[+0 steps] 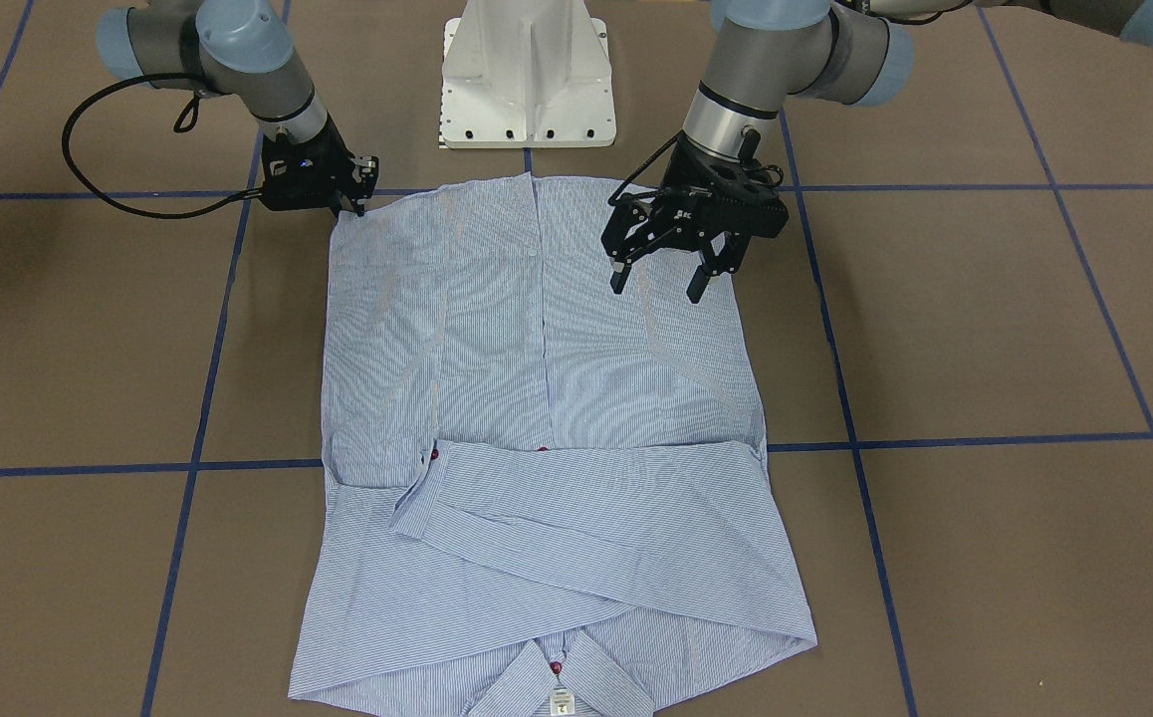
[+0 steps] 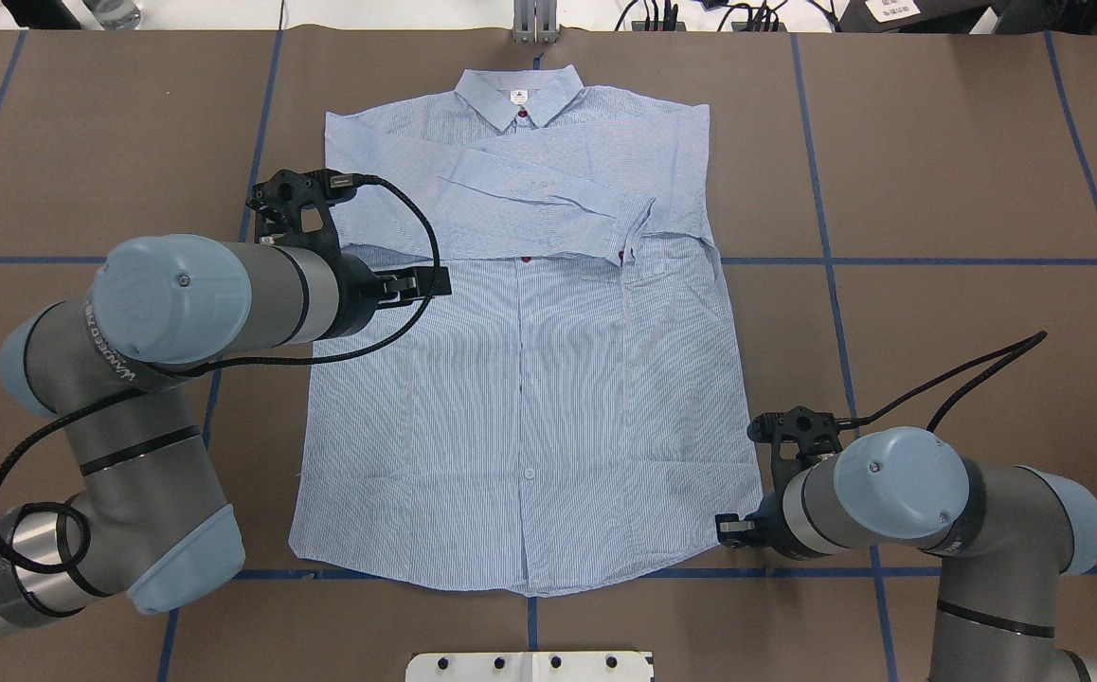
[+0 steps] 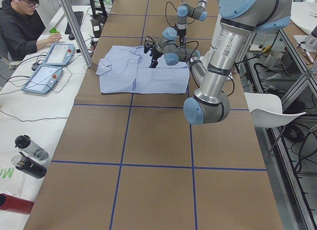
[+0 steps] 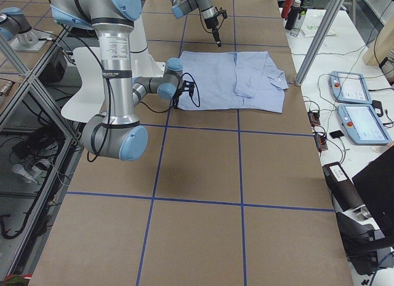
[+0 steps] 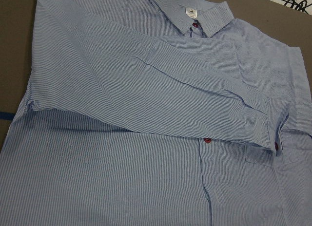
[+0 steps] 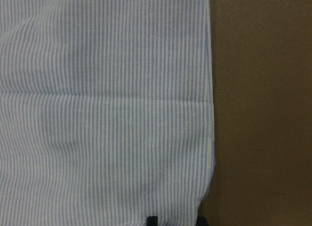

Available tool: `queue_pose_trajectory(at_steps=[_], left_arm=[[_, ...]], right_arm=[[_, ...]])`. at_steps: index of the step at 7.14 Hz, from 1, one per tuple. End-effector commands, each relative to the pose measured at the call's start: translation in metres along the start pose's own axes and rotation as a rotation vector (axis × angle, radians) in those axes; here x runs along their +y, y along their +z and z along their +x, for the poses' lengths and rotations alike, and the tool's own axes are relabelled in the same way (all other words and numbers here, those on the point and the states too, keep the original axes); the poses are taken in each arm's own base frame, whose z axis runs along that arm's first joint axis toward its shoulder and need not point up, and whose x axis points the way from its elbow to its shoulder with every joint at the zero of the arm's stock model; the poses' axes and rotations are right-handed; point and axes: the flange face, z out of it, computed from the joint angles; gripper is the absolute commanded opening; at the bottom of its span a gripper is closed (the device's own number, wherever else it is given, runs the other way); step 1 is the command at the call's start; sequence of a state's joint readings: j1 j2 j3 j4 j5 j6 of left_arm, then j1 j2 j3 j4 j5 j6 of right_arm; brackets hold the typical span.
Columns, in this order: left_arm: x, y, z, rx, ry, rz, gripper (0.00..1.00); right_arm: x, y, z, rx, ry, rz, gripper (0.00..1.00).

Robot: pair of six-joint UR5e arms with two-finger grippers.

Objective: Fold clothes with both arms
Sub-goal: 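Lower both grippers to the hem corners nearest the robot and grasp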

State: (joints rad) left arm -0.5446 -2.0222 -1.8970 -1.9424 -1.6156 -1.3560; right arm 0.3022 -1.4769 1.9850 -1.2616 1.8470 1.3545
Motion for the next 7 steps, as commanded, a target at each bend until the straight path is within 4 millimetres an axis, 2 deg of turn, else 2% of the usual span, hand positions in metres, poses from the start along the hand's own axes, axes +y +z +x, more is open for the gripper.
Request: queue_pose_trajectory(at_steps=[1, 2, 4, 6, 7], left_arm=[[0.0000, 0.0004, -0.0003, 0.000, 0.000, 0.000, 0.98], [0.0000, 0.0004, -0.0003, 0.000, 0.000, 0.000, 0.98], [-0.0001, 0.0017, -0.0010, -0.002, 0.003, 0.001, 0.98], [0.0000, 0.0022, -0.0012, -0.002, 0.005, 0.001, 0.98], [-0.0009, 0.0020, -0.0015, -0.002, 0.004, 0.003, 0.98]], right_arm=[[-0.0032, -0.0026, 0.0027, 0.000, 0.006, 0.002, 0.37], [-0.0052, -0.0047, 0.0033, -0.003, 0.011, 0.001, 0.32], [-0.0071, -0.0052, 0.0026, -0.004, 0.013, 0.005, 0.08], [-0.0085, -0.0049, 0.0043, -0.001, 0.016, 0.007, 0.00], [-0.0112, -0.0073, 0.0043, -0.004, 0.019, 0.012, 0.00]])
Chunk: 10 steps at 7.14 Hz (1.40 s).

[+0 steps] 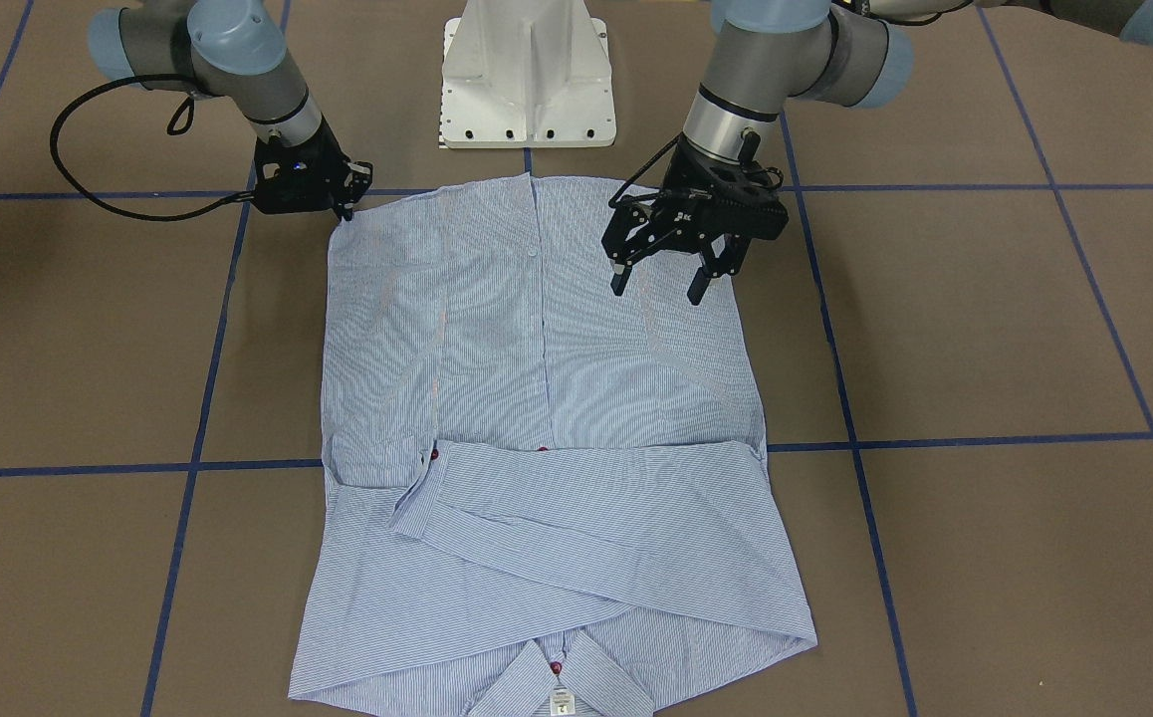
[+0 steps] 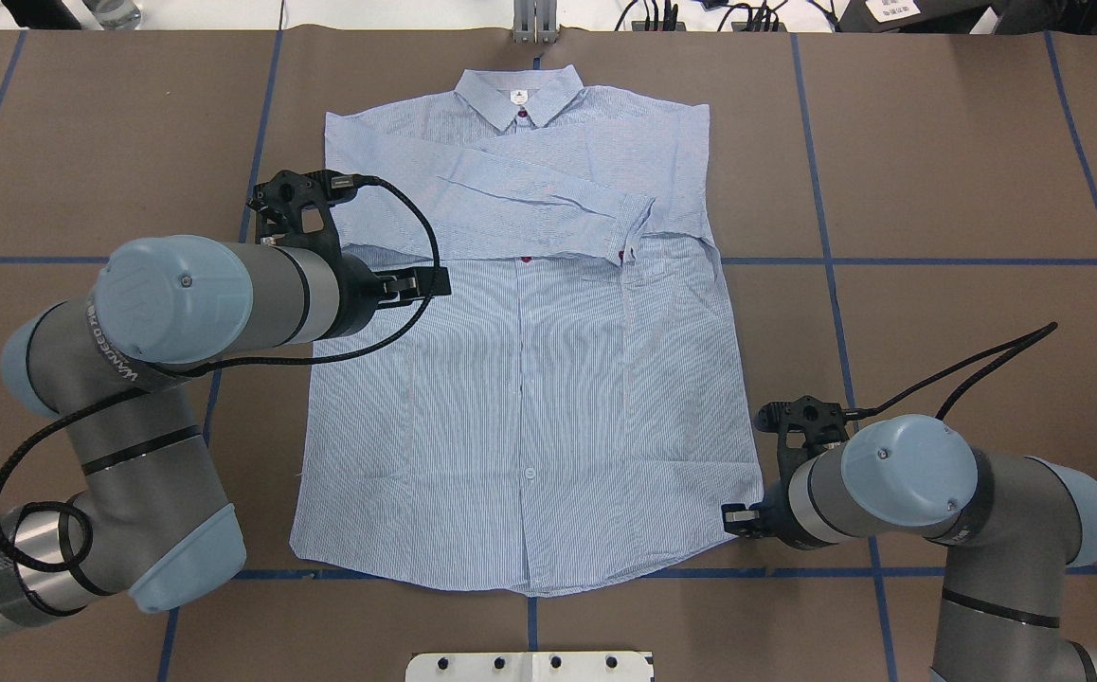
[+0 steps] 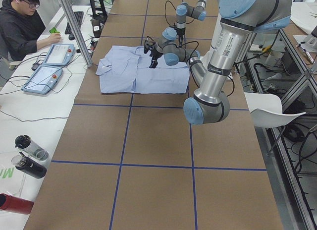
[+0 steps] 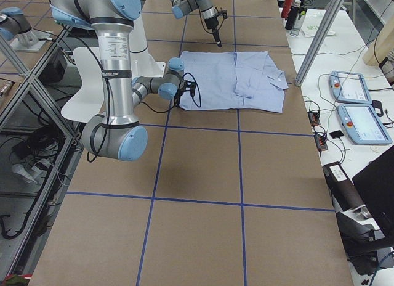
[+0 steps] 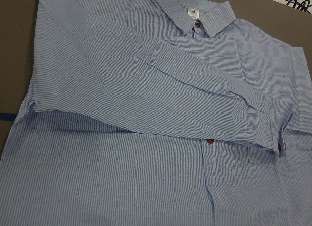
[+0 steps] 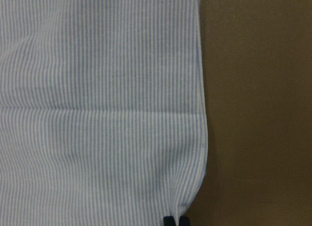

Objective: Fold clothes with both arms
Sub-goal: 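Lower both grippers to the hem corners nearest the robot and grasp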

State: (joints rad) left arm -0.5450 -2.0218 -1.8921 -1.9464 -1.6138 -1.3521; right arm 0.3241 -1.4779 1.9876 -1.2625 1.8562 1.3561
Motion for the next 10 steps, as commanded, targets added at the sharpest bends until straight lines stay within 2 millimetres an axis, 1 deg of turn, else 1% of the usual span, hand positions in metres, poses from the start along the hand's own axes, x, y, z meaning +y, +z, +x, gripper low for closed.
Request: queue_pose_trajectory(at_steps=[1, 2, 3, 4, 5, 6, 7, 8, 9, 10], left_arm=[[0.000, -0.001, 0.000, -0.002, -0.004, -0.009, 0.98], [0.004, 0.003, -0.015, -0.031, -0.015, -0.026, 0.98], [0.018, 0.003, -0.035, -0.053, -0.038, -0.135, 0.98], [0.025, 0.000, -0.048, -0.068, -0.094, -0.167, 0.98], [0.039, -0.002, -0.068, -0.097, -0.139, -0.202, 0.98], [0.064, -0.008, -0.091, -0.129, -0.159, -0.264, 0.98], [0.088, -0.007, -0.105, -0.160, -0.167, -0.293, 0.98], [0.114, -0.001, -0.113, -0.193, -0.185, -0.327, 0.98], [0.134, 0.002, -0.116, -0.209, -0.173, -0.345, 0.98], [0.158, 0.005, -0.114, -0.224, -0.192, -0.377, 0.96]], right_arm=[[-0.007, -0.007, 0.000, -0.009, 0.008, 0.013, 0.00], [-0.009, -0.017, -0.004, -0.027, 0.009, 0.024, 0.00], [-0.012, -0.029, -0.005, -0.045, 0.012, 0.038, 0.00], [-0.013, -0.037, -0.007, -0.059, 0.012, 0.046, 0.00], [-0.011, -0.045, -0.010, -0.074, 0.007, 0.051, 0.00], [-0.011, -0.048, -0.011, -0.079, 0.006, 0.053, 0.00], [-0.013, -0.051, -0.012, -0.086, 0.007, 0.058, 0.00], [-0.013, -0.052, -0.013, -0.090, 0.006, 0.061, 0.00], [-0.013, -0.052, -0.013, -0.090, 0.007, 0.057, 0.00], [-0.013, -0.051, -0.014, -0.090, 0.006, 0.056, 0.00]])
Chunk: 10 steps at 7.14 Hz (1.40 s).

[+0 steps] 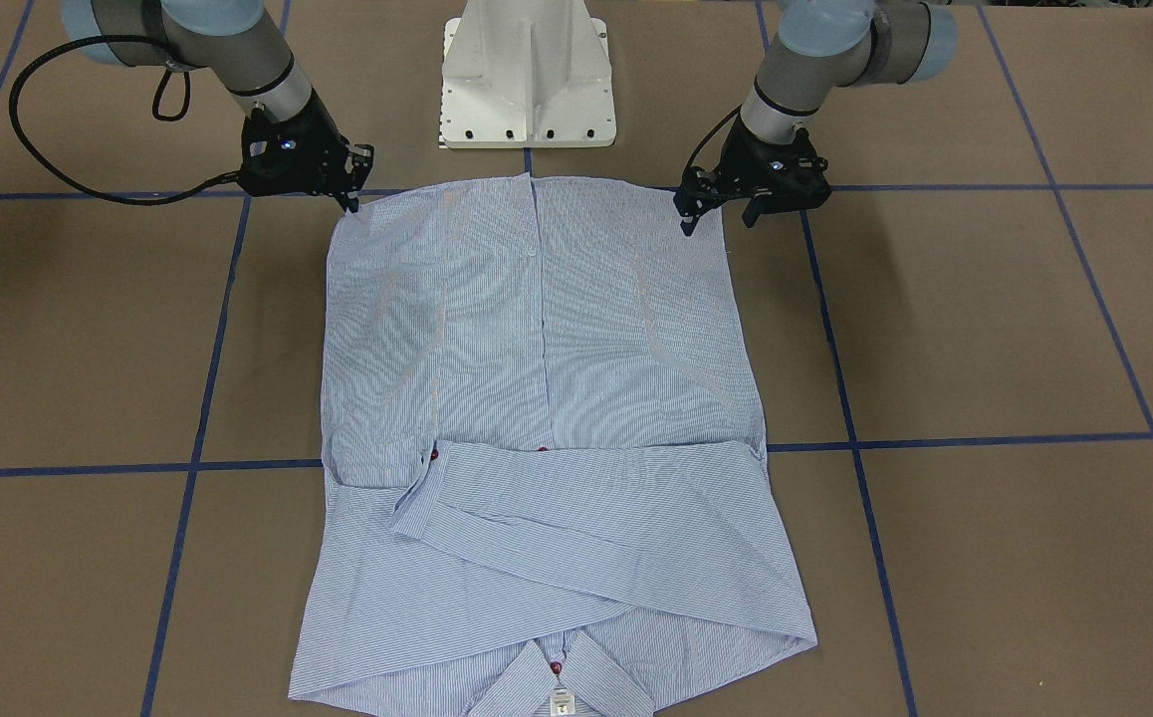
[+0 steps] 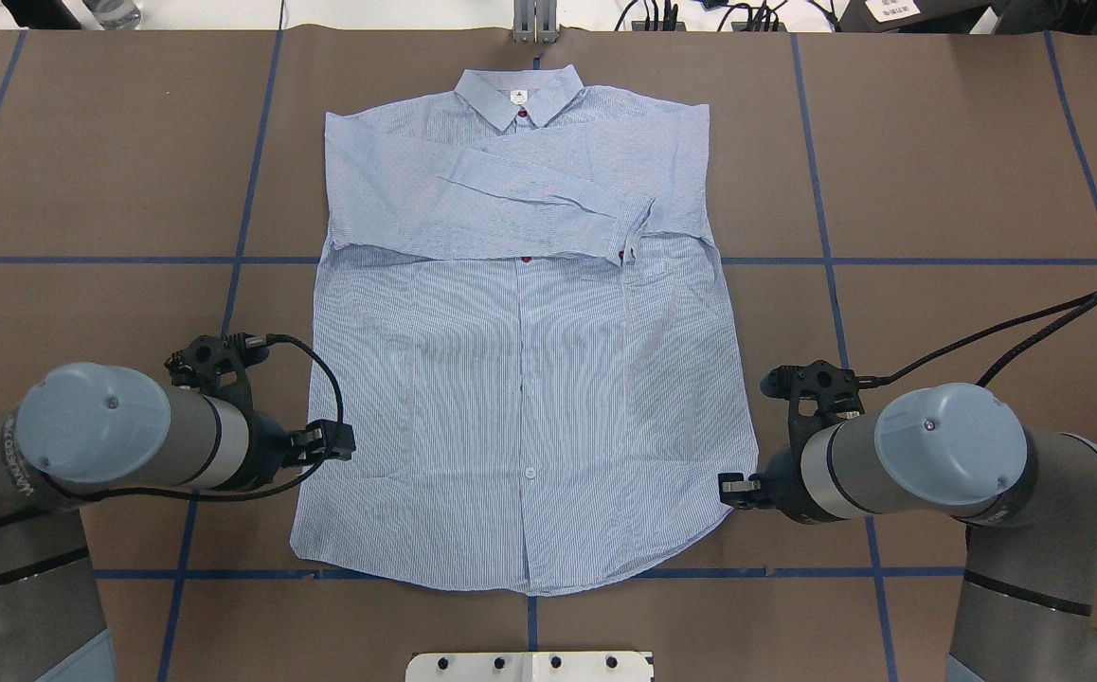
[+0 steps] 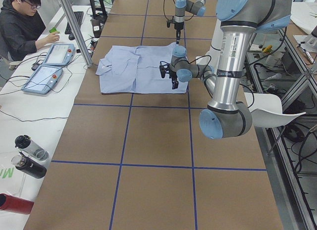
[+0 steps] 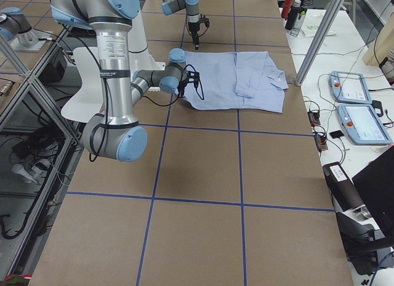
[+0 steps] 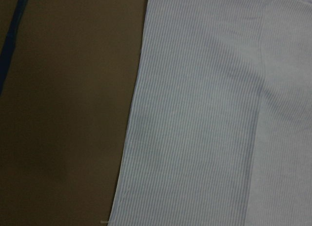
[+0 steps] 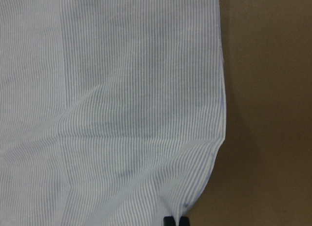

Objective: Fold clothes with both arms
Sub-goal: 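Lower both grippers to the hem corners nearest the robot and grasp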

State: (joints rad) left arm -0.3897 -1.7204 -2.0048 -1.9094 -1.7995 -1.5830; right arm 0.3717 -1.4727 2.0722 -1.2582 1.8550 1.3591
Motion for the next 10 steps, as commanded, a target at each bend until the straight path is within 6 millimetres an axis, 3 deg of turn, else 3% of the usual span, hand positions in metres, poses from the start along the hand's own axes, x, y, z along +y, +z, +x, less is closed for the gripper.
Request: queue_pose_trajectory(at_steps=[1, 2, 4, 10], left_arm=[[0.043, 0.021, -0.005, -0.037, -0.033, -0.062, 0.95], [0.055, 0.026, -0.005, -0.045, -0.054, -0.079, 0.89], [0.055, 0.028, -0.007, -0.052, -0.060, -0.078, 0.81], [0.045, 0.032, -0.012, -0.104, -0.079, -0.057, 0.79]], right_arm=[[0.000, 0.000, -0.002, -0.004, -0.001, -0.001, 0.00], [-0.001, -0.001, -0.002, -0.005, -0.001, 0.001, 0.00], [-0.004, -0.003, -0.001, -0.006, 0.002, 0.004, 0.00], [-0.008, -0.004, 0.001, -0.004, 0.008, 0.011, 0.00]])
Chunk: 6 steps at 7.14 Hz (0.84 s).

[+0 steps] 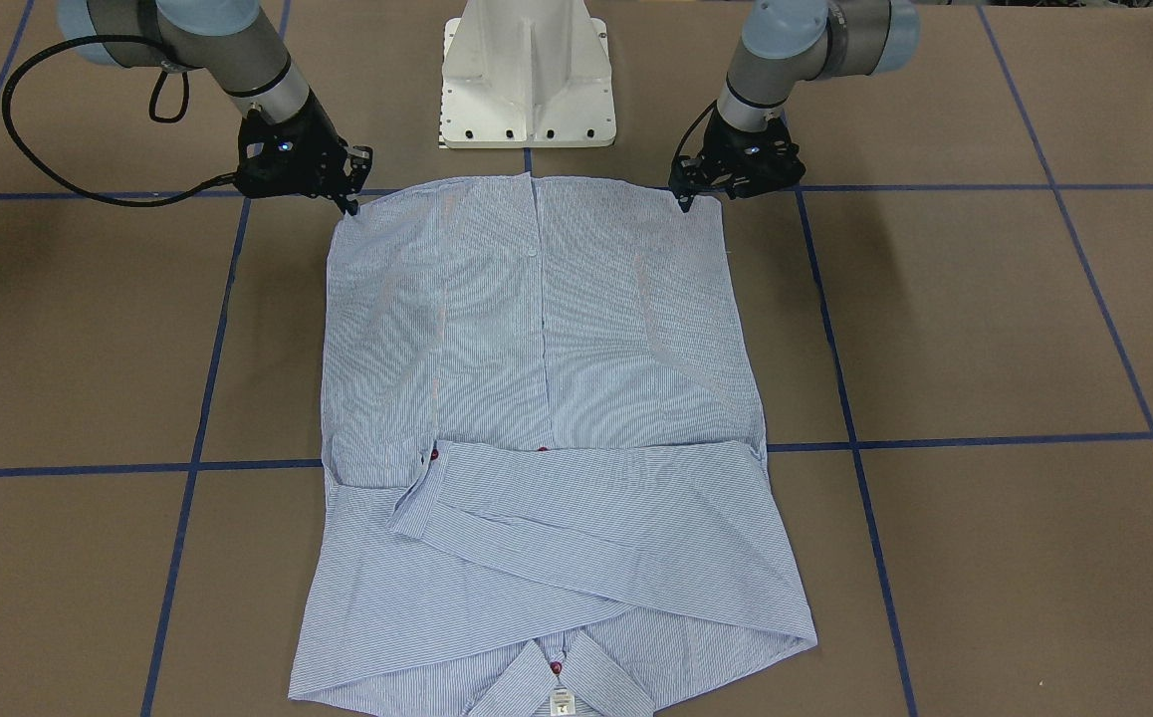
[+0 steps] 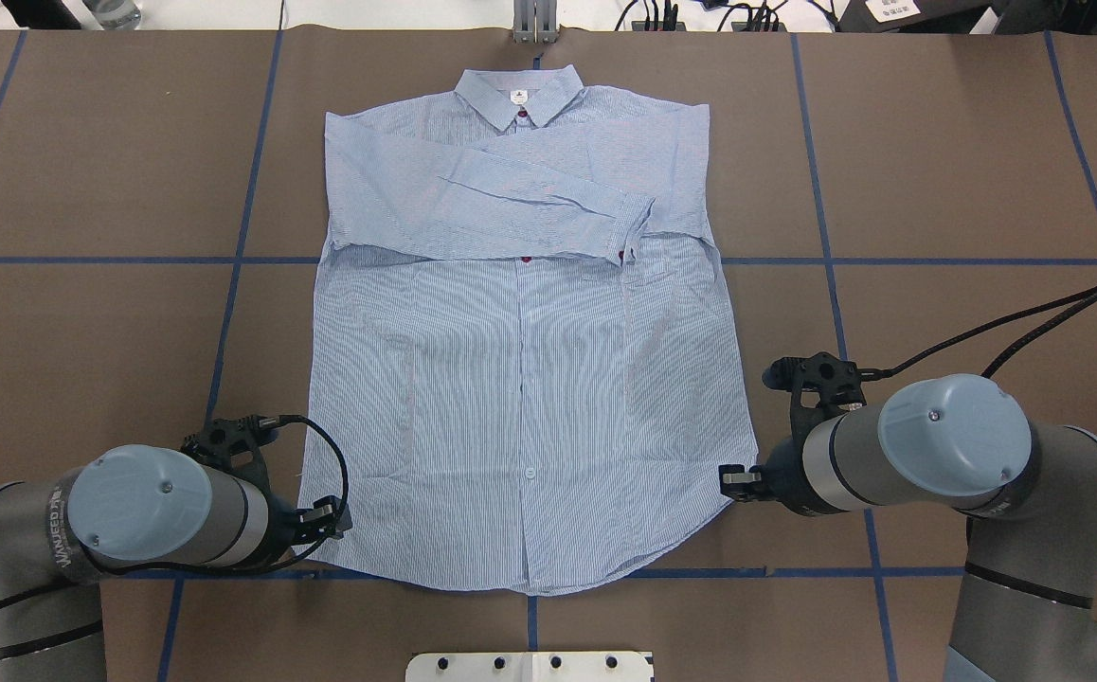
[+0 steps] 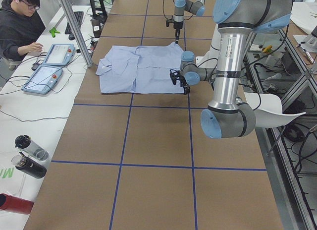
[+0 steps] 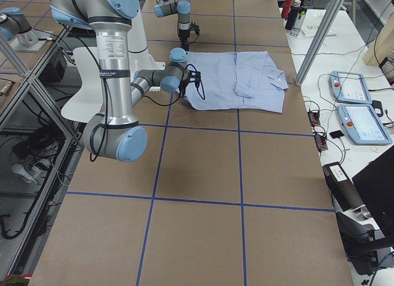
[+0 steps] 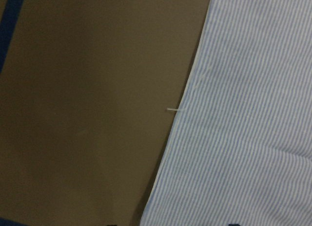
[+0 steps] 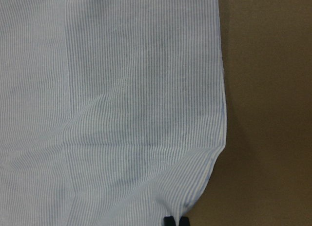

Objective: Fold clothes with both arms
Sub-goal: 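Close both grippers firmly on the hem corners nearest the robot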

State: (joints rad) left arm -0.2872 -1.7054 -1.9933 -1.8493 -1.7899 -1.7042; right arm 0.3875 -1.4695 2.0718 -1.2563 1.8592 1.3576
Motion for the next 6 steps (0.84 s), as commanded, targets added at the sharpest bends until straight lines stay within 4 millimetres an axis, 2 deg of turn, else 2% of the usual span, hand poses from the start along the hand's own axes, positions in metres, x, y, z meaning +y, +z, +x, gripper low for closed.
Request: queue_pose_trajectory(at_steps=[1, 6], left_arm=[[-0.0036, 0.0007, -0.0015, -0.014, -0.007, 0.007, 0.75], [-0.0040, 0.0021, -0.0016, -0.023, -0.009, 0.023, 0.57]], right_arm=[[-0.0010, -0.0001, 0.0006, 0.001, 0.002, 0.002, 0.00], [-0.0024, 0.0003, 0.0024, 0.005, 0.005, 0.003, 0.00]])
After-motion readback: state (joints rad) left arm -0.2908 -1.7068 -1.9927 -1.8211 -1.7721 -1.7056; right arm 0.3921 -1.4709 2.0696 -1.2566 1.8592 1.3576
